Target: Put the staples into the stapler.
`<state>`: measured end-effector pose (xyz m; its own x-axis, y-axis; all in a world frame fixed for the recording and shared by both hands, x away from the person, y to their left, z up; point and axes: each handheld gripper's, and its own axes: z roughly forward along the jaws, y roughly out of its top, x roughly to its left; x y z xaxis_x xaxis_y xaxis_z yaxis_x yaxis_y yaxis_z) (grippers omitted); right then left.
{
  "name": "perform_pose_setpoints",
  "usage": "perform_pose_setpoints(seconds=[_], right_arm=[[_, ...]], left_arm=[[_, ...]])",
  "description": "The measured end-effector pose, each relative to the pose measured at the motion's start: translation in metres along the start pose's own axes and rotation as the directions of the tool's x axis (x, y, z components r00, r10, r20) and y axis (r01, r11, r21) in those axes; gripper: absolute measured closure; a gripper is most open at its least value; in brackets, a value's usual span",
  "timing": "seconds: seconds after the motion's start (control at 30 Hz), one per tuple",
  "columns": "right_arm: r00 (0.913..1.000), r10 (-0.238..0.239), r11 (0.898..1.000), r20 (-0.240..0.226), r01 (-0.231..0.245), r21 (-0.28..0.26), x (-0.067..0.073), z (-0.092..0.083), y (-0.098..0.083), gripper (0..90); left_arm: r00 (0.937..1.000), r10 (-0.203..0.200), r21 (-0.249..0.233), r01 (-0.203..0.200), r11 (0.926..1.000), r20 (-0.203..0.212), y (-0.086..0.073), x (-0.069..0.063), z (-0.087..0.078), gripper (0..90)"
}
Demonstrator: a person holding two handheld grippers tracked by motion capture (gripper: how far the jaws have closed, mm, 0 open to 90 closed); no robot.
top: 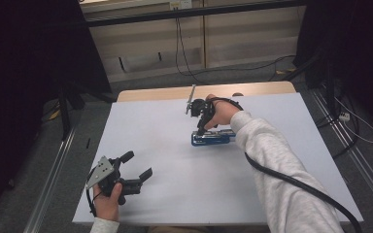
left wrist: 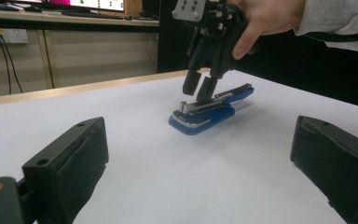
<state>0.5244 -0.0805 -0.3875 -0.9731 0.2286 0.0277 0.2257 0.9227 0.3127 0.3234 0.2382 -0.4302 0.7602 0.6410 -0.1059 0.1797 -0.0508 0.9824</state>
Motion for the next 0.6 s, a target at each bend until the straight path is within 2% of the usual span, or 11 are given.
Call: perform_pose_setpoints(seconds=[0.03,0.07,0.3,0.37,0.47,0.6], right_arm=[[1.0,-0.002,1.0,0.006,0.002,-0.003,0.0,-0.002,-0.003,59.6],[0.9996,0.028,0.999,0.008,-0.028,-0.029,-0.001,-0.006,-0.007,54.7],[0.9968,0.075,0.995,0.027,-0.073,-0.07,0.0,-0.014,-0.023,47.2],[0.9959,0.082,0.994,0.039,-0.079,-0.078,0.001,-0.017,-0.029,40.0],[0.992,0.118,0.989,0.043,-0.114,-0.097,0.001,-0.02,-0.037,37.1],[0.9878,0.146,0.984,0.055,-0.139,-0.116,0.003,-0.024,-0.046,32.2]], left_arm=[[1.0,-0.005,0.006,0.005,1.0,0.001,0.0,0.0,0.0,4.1],[0.9999,-0.013,0.005,0.013,0.9999,0.004,0.0,-0.001,0.001,4.1],[0.9996,-0.022,0.019,0.021,0.9996,0.02,0.003,-0.001,0.008,3.8],[0.9995,-0.025,0.025,0.025,0.9994,0.021,0.005,-0.002,0.01,3.7],[0.999,-0.037,0.032,0.036,0.9989,0.025,0.007,-0.002,0.014,3.7],[0.9983,-0.047,0.068,0.045,0.9967,0.035,0.01,-0.003,0.021,3.7]])
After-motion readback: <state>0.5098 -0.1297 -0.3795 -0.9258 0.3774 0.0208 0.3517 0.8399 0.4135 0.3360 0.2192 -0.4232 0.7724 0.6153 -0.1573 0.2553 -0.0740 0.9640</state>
